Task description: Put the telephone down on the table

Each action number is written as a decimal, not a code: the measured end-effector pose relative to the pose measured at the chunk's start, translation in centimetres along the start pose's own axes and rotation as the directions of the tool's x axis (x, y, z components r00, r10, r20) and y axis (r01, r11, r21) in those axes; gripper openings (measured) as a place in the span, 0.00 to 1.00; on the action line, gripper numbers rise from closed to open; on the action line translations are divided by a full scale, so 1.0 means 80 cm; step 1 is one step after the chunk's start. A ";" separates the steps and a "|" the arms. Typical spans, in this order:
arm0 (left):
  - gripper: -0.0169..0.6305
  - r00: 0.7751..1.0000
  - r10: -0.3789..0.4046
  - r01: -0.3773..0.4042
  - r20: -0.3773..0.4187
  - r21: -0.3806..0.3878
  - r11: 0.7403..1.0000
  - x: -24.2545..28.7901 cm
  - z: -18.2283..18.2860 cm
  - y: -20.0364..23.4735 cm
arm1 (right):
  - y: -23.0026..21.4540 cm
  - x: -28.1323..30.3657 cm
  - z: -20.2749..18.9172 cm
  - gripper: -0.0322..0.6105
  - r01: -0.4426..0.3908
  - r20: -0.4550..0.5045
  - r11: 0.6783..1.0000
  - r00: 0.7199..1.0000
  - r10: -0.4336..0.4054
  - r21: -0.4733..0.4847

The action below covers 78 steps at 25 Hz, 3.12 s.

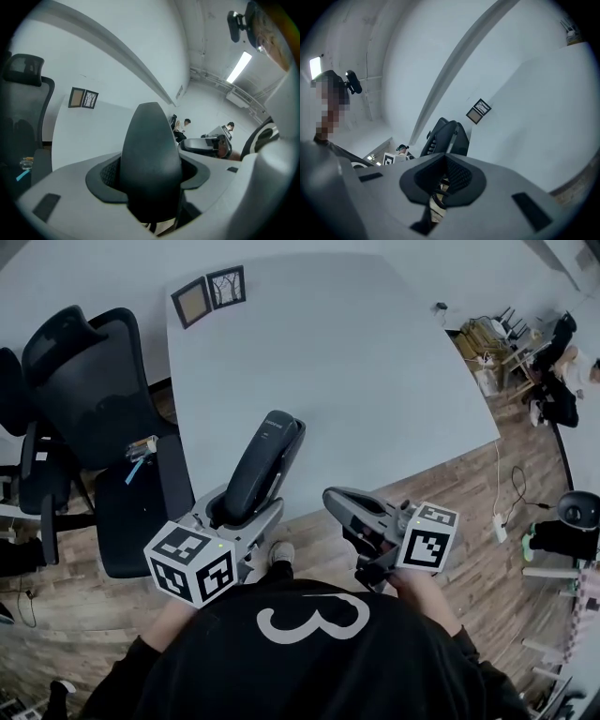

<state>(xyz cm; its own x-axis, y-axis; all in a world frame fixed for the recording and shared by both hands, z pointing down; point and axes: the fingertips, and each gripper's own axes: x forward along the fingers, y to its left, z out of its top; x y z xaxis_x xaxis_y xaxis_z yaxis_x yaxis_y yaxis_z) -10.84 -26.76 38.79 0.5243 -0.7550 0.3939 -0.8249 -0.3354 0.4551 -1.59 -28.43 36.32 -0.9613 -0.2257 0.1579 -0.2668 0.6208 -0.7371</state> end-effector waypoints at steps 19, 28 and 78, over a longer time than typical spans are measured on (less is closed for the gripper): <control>0.47 0.984 0.118 -0.103 -0.134 0.116 0.988 0.092 0.008 0.132 | -0.076 0.043 0.041 0.06 0.065 0.021 0.997 0.998 -0.066 0.049; 0.47 0.959 0.194 -0.142 -0.204 0.246 0.959 0.143 -0.017 0.167 | -0.104 0.019 0.032 0.06 0.124 0.042 0.989 0.991 -0.128 0.087; 0.53 0.893 0.381 -0.251 -0.238 0.439 0.863 0.201 -0.068 0.218 | -0.151 0.015 0.032 0.06 0.188 0.009 0.974 0.982 -0.190 0.125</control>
<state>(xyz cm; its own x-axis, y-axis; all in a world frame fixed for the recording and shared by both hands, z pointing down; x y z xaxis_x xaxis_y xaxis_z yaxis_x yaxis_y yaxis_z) -15.69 -41.68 57.40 0.2044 -0.6681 0.7155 -0.9361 -0.3472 -0.0568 0.64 -38.12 43.77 -0.8923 -0.3466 0.2893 -0.4319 0.4687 -0.7706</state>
